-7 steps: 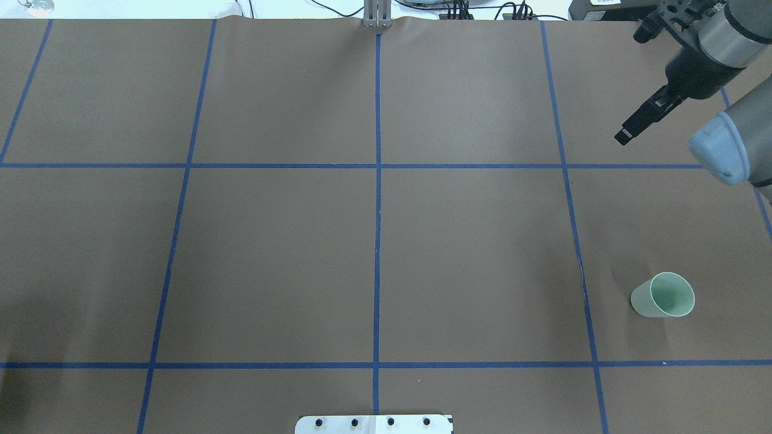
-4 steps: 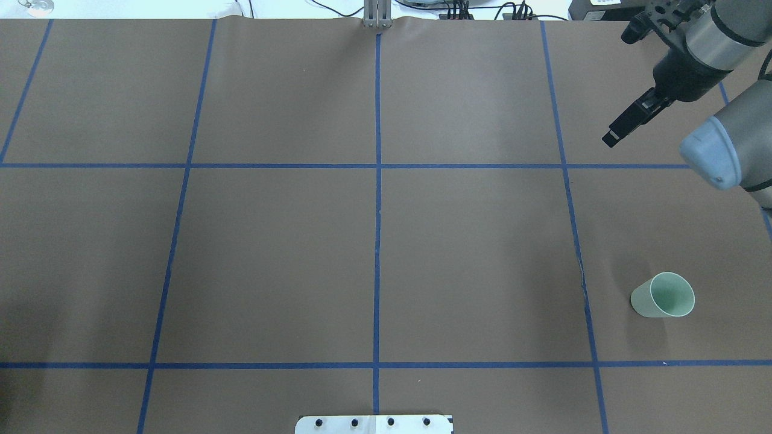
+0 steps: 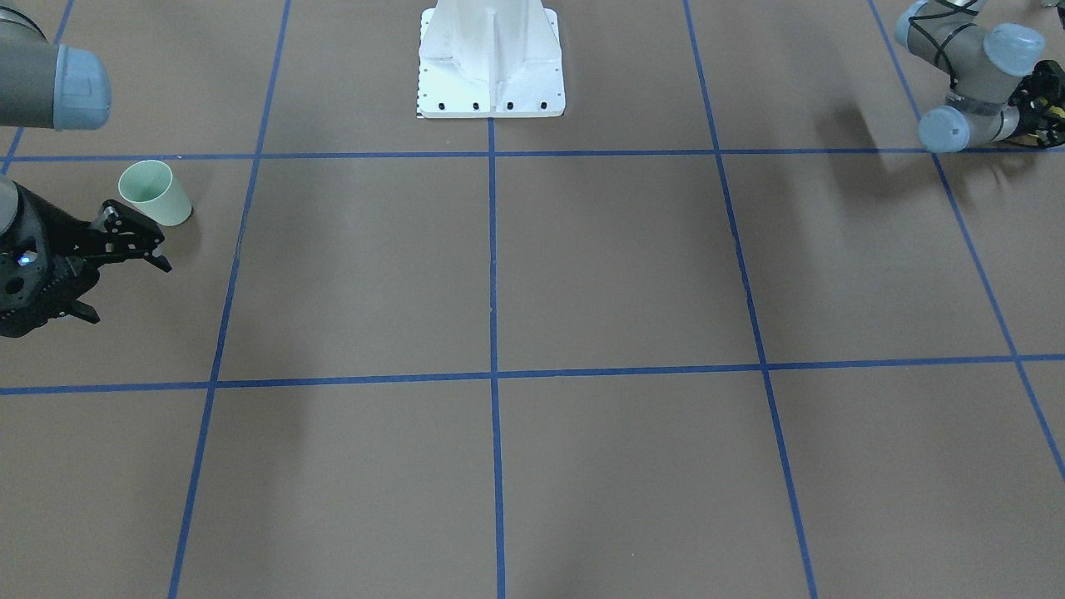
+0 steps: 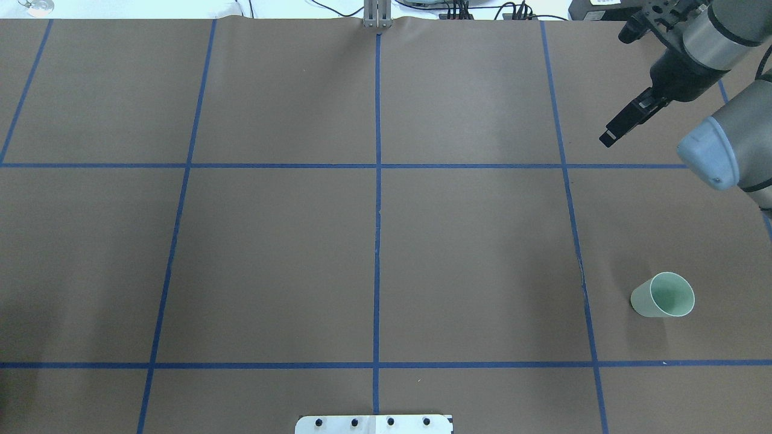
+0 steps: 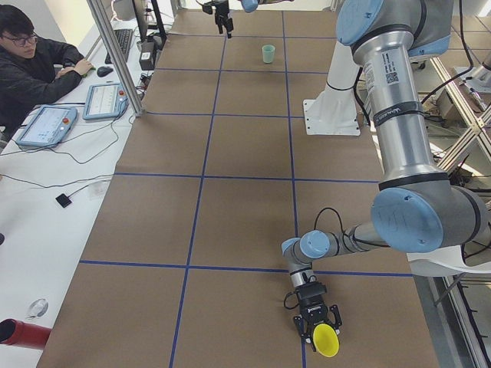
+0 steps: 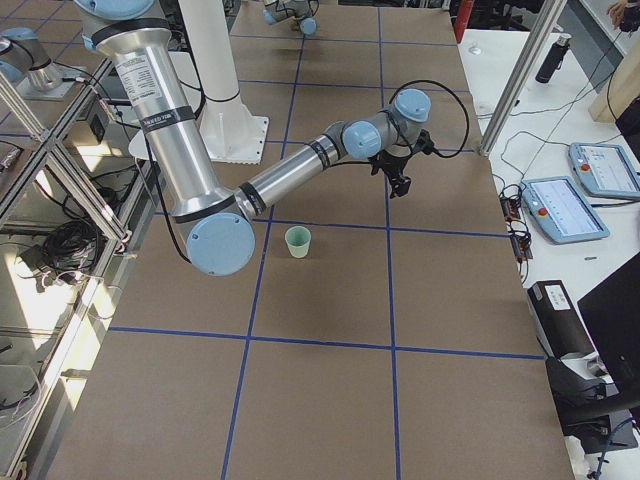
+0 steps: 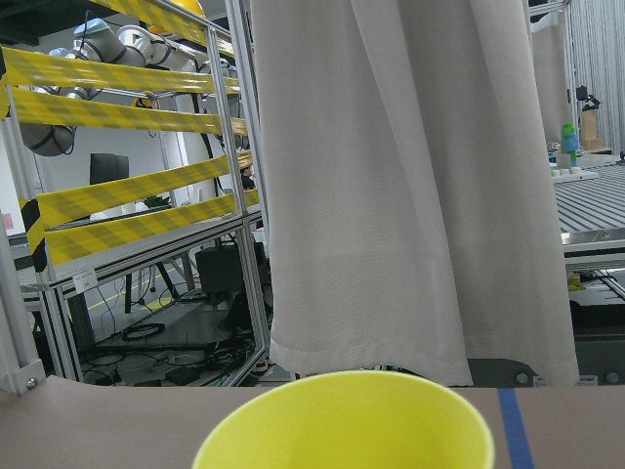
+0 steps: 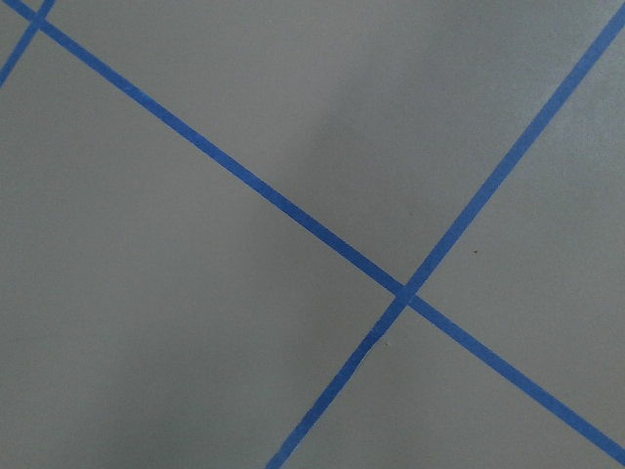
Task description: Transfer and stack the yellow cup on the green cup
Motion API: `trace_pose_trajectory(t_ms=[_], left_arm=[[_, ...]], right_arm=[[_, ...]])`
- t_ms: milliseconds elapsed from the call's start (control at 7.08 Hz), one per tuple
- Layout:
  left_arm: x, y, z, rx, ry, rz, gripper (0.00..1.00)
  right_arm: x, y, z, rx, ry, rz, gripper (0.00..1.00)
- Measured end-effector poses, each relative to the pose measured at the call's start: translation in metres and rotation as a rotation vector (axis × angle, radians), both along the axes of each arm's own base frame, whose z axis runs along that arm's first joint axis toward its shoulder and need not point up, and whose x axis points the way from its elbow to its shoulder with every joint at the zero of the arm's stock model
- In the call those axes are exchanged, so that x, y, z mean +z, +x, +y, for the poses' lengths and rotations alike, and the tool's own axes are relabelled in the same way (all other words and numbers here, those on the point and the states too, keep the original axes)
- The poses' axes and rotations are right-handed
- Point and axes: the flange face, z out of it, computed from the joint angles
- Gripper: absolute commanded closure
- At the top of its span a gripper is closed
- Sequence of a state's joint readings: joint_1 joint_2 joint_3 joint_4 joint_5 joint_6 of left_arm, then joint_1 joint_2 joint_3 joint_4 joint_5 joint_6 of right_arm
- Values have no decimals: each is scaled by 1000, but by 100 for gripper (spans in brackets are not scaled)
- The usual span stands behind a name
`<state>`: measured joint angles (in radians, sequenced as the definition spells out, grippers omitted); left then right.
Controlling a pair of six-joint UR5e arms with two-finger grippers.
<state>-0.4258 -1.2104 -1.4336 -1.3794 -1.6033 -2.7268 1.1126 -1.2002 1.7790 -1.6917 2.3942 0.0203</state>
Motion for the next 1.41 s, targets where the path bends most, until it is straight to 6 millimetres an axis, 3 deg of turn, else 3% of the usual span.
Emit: trace_pose_trajectory(t_ms=[141,424,706,988,1129,1412], left_arm=[[0,-1,0,23,-6,4,100],[-5,-5,-9,115,-12,21,100],[-16,-33,-49,198,18,49,100],[-46,-71,-125,291,79,118,100],[-77,-93,-182,368,131,161,100],[-158,-142,-289,605,235,211,100]], right_arm=[[-2,0,0,10,-10,-1,0],[-8,-2,1,29,-29,-4,0],[-12,-2,0,41,-39,-6,0],[-13,-2,0,47,-46,-6,0],[-14,-3,-2,51,-51,-6,0],[-17,-6,-5,59,-60,-7,0]])
